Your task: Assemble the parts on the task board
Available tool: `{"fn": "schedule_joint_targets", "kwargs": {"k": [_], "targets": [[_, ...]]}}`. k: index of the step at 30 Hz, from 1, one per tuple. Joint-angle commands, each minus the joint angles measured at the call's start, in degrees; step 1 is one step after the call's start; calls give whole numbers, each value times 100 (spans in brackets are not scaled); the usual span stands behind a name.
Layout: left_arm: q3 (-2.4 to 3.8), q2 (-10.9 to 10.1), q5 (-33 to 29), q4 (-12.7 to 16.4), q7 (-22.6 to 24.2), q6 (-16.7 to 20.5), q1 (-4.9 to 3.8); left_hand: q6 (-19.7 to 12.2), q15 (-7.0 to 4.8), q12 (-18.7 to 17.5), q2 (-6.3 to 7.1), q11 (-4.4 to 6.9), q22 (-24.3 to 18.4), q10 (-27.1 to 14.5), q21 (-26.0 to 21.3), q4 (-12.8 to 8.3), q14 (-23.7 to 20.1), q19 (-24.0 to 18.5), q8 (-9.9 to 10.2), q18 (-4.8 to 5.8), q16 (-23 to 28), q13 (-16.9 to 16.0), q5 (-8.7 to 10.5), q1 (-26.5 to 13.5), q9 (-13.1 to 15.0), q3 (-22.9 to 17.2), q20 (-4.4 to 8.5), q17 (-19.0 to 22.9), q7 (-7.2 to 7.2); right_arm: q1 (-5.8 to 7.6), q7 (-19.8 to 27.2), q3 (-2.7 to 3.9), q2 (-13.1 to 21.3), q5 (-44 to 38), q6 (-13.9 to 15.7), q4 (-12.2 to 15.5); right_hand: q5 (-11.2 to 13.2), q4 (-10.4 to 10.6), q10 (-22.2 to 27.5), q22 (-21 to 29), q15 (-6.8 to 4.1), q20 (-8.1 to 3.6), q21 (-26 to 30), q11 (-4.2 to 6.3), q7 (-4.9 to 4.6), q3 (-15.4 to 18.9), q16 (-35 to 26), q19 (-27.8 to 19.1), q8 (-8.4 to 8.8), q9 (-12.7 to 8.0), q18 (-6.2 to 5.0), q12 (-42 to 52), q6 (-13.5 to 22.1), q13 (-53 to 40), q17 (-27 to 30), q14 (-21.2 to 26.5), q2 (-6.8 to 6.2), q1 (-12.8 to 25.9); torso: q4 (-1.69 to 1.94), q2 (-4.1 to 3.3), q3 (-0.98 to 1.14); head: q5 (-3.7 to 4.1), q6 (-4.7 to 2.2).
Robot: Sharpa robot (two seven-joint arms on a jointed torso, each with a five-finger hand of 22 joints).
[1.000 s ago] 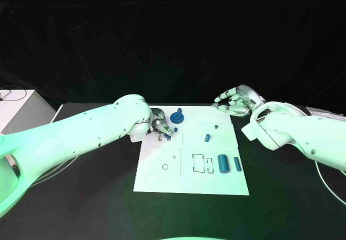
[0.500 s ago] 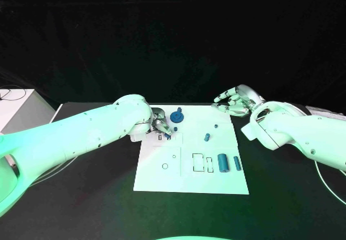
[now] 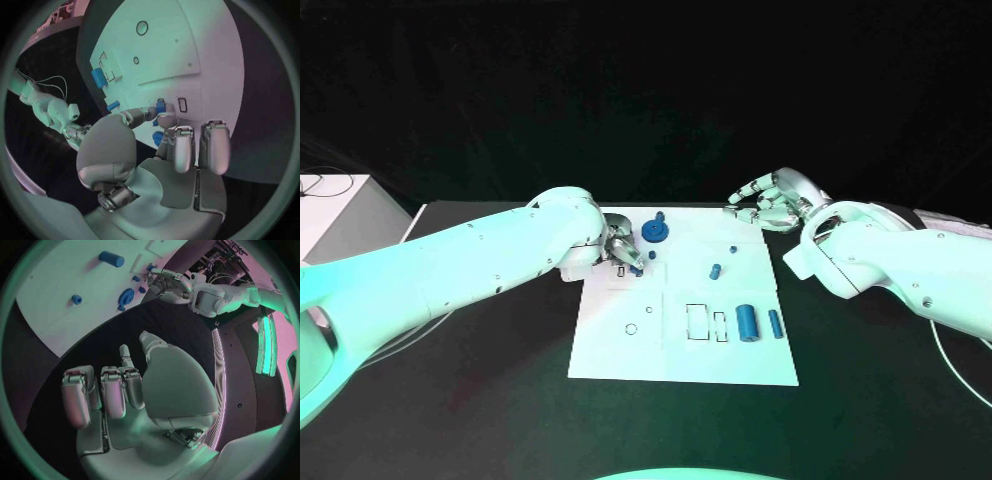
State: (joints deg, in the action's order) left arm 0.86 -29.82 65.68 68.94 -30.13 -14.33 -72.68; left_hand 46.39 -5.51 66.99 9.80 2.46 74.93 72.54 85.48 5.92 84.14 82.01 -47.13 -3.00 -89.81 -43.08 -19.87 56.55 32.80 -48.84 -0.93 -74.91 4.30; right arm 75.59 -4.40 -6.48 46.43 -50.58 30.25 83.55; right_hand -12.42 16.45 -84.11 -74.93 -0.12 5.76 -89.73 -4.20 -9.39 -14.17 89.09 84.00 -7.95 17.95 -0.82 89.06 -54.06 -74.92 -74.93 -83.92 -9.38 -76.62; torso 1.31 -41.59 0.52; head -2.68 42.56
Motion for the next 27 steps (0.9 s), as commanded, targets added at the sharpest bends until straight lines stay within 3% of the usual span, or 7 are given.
{"fn": "schedule_joint_targets", "kwargs": {"k": [1,27], "targets": [[-14,-2,78,14,11,-136,22,377,-39,-31,-79,60,233,26,14,-606,586,26,-268,29,-19,6,-24,0,2171,-567,16,-1509,-343,-6,14,2,0,-55,-80,6,-33,10,-480,-1481,48,53,11,-42,2,-26,-34,580,-33,-7,72,-30,52,-1415,-1102,-513,15,42,-2,1,3,-3,11],[-12,-22,54,43,10,-166,23,380,-41,-43,-79,61,240,24,16,-606,586,31,-270,31,-19,32,-35,-4,2175,-564,18,-1509,-345,-29,11,2,-8,-55,-85,-9,-38,10,-484,-1482,48,54,9,-42,1,-30,-34,581,-38,-7,72,-26,57,-1418,-1105,-514,20,64,-3,1,4,-4,37]]}}
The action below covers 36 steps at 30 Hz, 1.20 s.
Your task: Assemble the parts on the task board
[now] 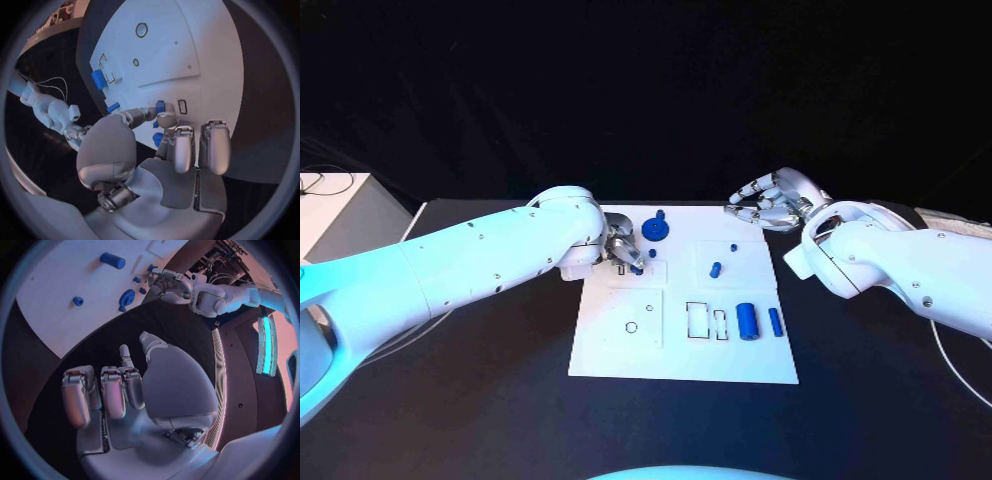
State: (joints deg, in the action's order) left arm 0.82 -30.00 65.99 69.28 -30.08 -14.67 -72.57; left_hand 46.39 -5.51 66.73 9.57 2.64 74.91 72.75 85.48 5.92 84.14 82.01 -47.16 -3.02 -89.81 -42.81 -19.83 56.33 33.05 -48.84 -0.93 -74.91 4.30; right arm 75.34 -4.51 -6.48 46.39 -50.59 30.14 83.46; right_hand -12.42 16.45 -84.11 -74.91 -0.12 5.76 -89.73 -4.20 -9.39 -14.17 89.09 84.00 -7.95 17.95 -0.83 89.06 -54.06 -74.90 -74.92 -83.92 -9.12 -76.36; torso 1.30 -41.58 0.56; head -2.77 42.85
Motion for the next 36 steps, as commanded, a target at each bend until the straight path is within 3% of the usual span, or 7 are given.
{"fn": "schedule_joint_targets", "kwargs": {"k": [1,18,21,22,36], "targets": [[-8,-4,19,9,5,-137,12,380,-42,-17,-55,43,241,2,16,-606,586,31,-267,32,-19,5,-39,19,2150,-565,18,-1509,-345,-5,22,2,-4,-54,-74,1,-38,10,-484,-1484,48,54,9,-42,1,-30,-34,581,-38,-7,73,-26,57,-1420,-1106,-514,-6,38,-1,0,-1,6,6],[-7,-7,-13,-13,-3,-265,11,384,-44,-31,-58,46,244,1,17,-606,586,34,-269,33,-19,34,-48,15,2157,-563,21,-1509,-347,-12,25,2,-9,-54,-78,-9,-38,10,-484,-1484,48,54,9,-42,1,-30,-34,581,-38,-7,73,-26,57,-1420,-1106,-514,-6,38,2,0,0,8,17],[-8,2,-23,-27,-4,-307,11,396,-45,-33,-59,45,246,18,15,-565,586,35,-269,34,-19,46,-24,-35,2170,-507,24,-1509,-349,-13,25,2,-9,-54,-76,-10,-38,10,-484,-1484,48,54,9,-42,1,-30,-34,581,-38,-7,73,-26,57,-1420,-1106,-514,-6,38,6,1,2,6,23],[-8,8,-25,-33,-4,-318,11,408,-46,45,-58,47,248,78,15,-556,586,36,-273,35,-19,-107,-16,-46,2174,-485,25,-1509,-352,-13,25,2,-9,-54,-76,-10,-40,8,-480,-1480,48,54,14,-42,1,-32,-36,578,-40,-7,71,-31,60,-1416,-1099,-512,-6,44,4,3,2,6,24],[-12,130,-39,-154,1,-334,12,506,-67,95,-71,76,257,130,8,-395,586,43,-273,37,-19,-143,48,-184,2211,-171,35,-1509,-396,-14,28,2,-8,-54,-72,-4,-41,5,-474,-1475,48,54,21,-42,2,-35,-39,574,-42,-7,69,-37,63,-1411,-1089,-510,-6,51,-11,-1,4,21,39]]}}
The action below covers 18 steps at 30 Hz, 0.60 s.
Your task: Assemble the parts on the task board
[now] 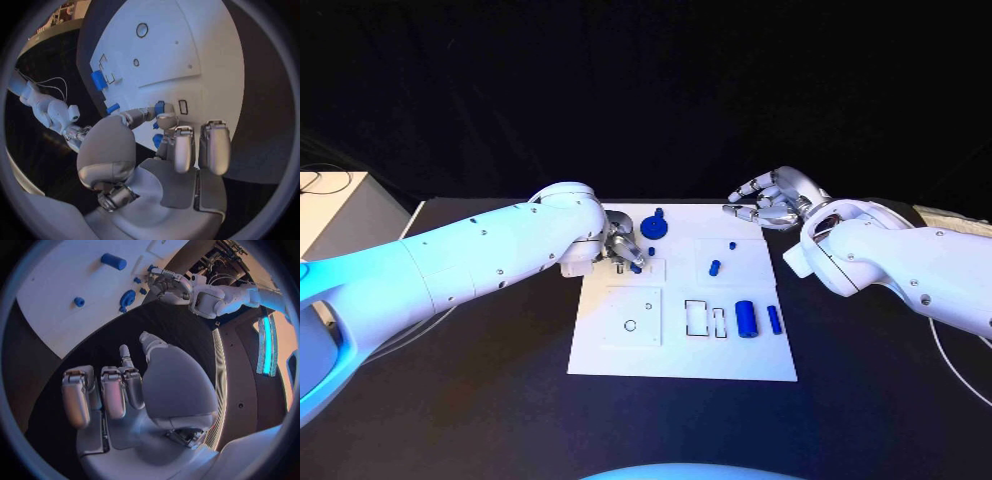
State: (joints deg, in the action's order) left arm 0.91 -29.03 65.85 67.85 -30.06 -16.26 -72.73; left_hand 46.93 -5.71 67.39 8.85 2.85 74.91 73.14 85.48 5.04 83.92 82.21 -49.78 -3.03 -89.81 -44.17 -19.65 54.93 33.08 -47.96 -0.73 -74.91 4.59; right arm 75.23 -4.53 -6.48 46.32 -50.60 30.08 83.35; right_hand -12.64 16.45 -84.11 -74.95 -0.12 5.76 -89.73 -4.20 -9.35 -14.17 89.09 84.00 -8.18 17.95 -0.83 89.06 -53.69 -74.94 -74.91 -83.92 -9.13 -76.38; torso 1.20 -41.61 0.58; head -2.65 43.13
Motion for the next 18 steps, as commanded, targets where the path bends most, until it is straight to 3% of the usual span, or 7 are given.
{"fn": "schedule_joint_targets", "kwargs": {"k": [1,18], "targets": [[-20,37,-26,-13,0,-177,28,456,-47,32,2,56,256,94,7,-302,608,22,-11,38,-19,-8,33,-49,2210,-245,15,-1509,-426,-3,30,2,-1,-53,-66,7,-20,5,-474,-1471,48,54,21,-42,-3,-35,-39,574,-19,-7,69,-37,26,-1408,-1090,-510,-4,53,0,1,3,8,8],[-24,62,-18,-16,-6,-290,28,518,-65,60,40,79,274,110,7,-221,608,35,-13,41,-19,-13,73,-109,2238,20,25,-1509,-456,-3,34,2,7,-53,-61,14,-20,5,-474,-1471,48,54,21,-42,-3,-35,-39,574,-19,-7,69,-37,26,-1408,-1090,-510,-4,53,7,4,0,25,33]]}}
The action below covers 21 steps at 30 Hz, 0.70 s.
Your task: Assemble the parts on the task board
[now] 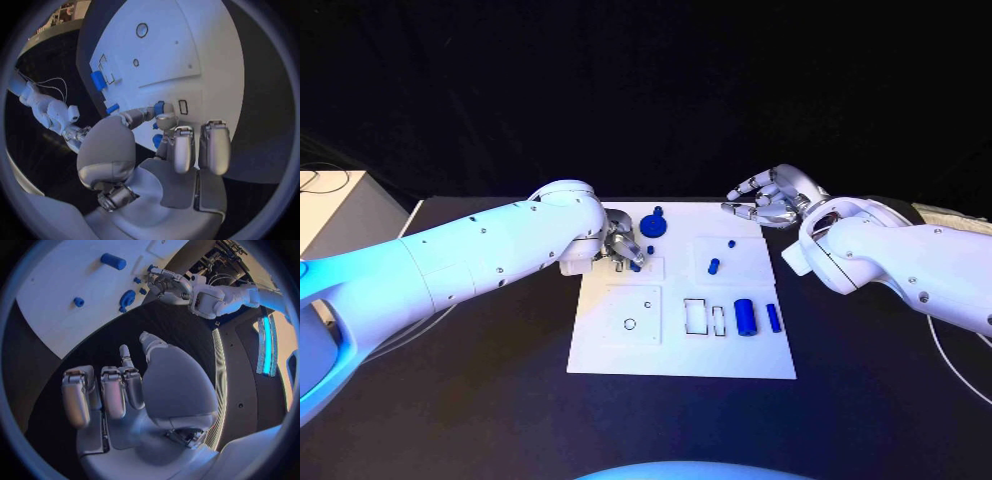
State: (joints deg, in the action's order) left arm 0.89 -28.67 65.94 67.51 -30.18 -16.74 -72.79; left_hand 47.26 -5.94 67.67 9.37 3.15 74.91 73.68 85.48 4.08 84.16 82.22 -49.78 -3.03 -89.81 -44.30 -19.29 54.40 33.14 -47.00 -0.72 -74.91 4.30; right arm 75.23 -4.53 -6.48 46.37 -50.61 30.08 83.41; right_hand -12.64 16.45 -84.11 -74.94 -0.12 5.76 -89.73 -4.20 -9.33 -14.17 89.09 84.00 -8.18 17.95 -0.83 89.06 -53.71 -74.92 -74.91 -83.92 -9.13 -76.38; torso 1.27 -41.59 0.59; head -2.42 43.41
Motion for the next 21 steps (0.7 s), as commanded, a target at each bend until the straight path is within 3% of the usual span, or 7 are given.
{"fn": "schedule_joint_targets", "kwargs": {"k": [1,7,21], "targets": [[-23,26,-27,18,5,-254,34,492,-44,36,-10,51,276,59,7,-117,584,36,-13,42,-19,-5,40,-61,2234,-49,25,-1509,-430,-2,34,2,3,-53,-60,8,-20,5,-474,-1473,48,54,21,-42,-4,-35,-39,574,-19,-7,69,-37,28,-1409,-1090,-510,-4,53,0,3,-2,1,2],[-24,35,-7,10,2,-272,34,528,-54,50,0,62,274,56,0,-11,584,35,5,41,-19,12,79,-105,2250,231,34,-1509,-444,-2,37,2,7,-53,-57,16,-20,5,-474,-1473,48,54,21,-42,-4,-35,-39,574,-19,-7,69,-37,28,-1409,-1090,-510,-4,53,5,4,0,3,1],[-26,50,63,-8,0,-279,34,547,-59,66,-21,66,292,58,4,82,584,48,20,45,-19,8,92,-135,2258,392,39,-1509,-449,-2,40,2,22,-53,-47,19,-21,0,-474,-1470,48,54,25,-42,-4,-42,-44,572,-26,-7,68,-37,36,-1409,-1077,-506,-9,66,6,8,-2,10,1]]}}
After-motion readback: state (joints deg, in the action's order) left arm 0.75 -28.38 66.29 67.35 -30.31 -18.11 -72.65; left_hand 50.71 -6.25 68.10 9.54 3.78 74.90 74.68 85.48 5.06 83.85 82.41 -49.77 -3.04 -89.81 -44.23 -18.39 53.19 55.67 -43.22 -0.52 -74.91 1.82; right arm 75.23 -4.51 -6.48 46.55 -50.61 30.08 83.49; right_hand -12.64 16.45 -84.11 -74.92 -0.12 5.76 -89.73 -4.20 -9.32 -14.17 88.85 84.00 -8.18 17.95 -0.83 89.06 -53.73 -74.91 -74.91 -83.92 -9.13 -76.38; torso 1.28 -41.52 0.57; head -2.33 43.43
